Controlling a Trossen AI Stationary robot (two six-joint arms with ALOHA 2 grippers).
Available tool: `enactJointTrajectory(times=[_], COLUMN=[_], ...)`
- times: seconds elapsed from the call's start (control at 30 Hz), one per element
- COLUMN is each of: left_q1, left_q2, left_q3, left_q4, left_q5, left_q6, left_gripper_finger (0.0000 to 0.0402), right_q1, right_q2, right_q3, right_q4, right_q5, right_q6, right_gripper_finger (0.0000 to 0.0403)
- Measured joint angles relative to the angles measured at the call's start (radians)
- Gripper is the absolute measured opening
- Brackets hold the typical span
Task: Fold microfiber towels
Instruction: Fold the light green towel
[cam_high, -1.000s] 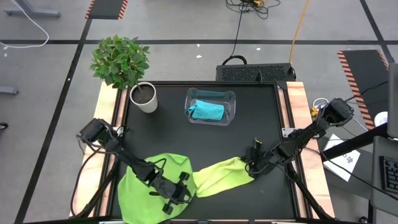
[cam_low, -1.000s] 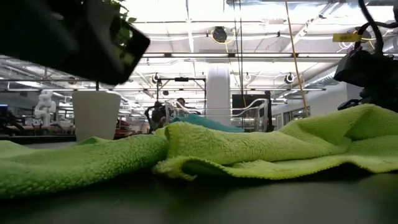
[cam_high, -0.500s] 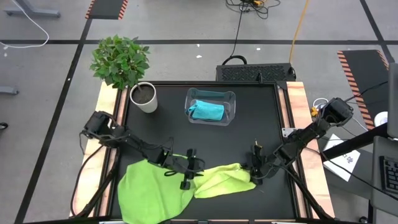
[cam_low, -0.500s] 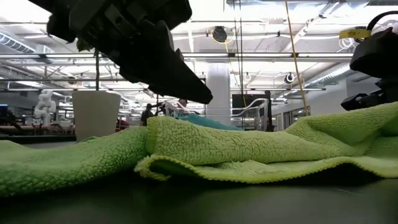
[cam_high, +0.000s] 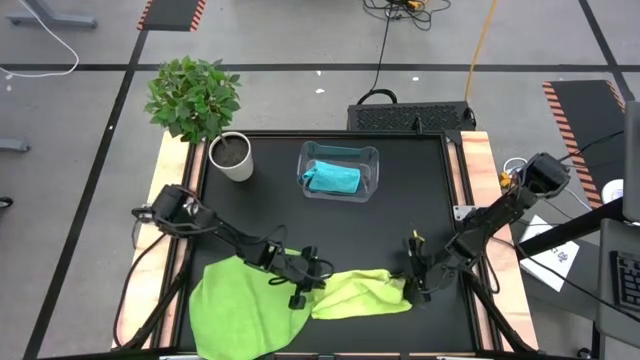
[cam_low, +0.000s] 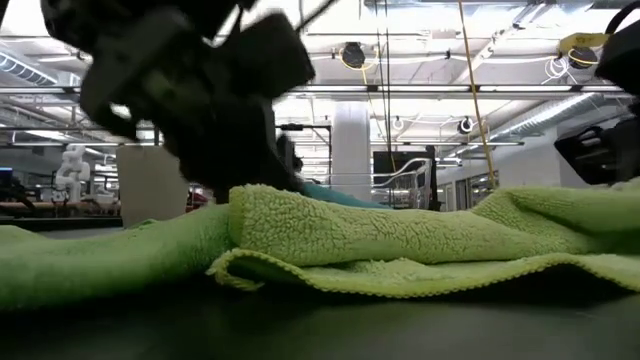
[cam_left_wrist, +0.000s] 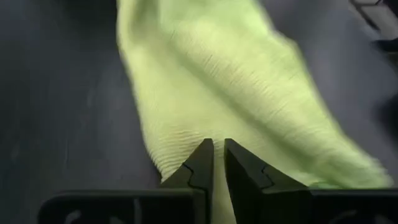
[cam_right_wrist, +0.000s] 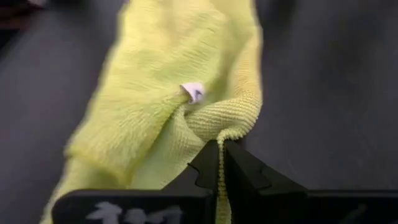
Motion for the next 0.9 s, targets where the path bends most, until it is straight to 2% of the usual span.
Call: enactJointTrajectory(times=[0.13,0.33,0.47,0.6,0.9], left_q1=[0.016,0.013,0.013,0.012,0.012], left_q2=[0.036,0.039,0.039,0.04,0.04], left_q3=[0.0,0.002,0.002,0.002,0.002], left_q4=[0.022,-0.001,-0.009,-0.013,-0.014], left_q5=[0.028,-0.002,-0.001,-0.005,-0.005], left_q6=[-0.015,-0.022,-0.022,-0.019,-0.006], left_gripper_finger=[0.0031,0.0031,0.0031,0.0031,0.0031], right_q1=[0.01,0.033,0.041,0.039,0.025], right_q2=[-0.007,-0.007,-0.007,-0.007,-0.096], right_q3=[0.001,0.001,0.001,0.001,0.001], right_q4=[0.004,0.029,0.068,0.089,0.12], right_q5=[-0.031,-0.027,-0.026,-0.013,0.142], right_q6=[-0.002,-0.041,-0.095,-0.124,-0.169], right_gripper_finger=[0.0016,0.0017,0.0035,0.0078,0.0202])
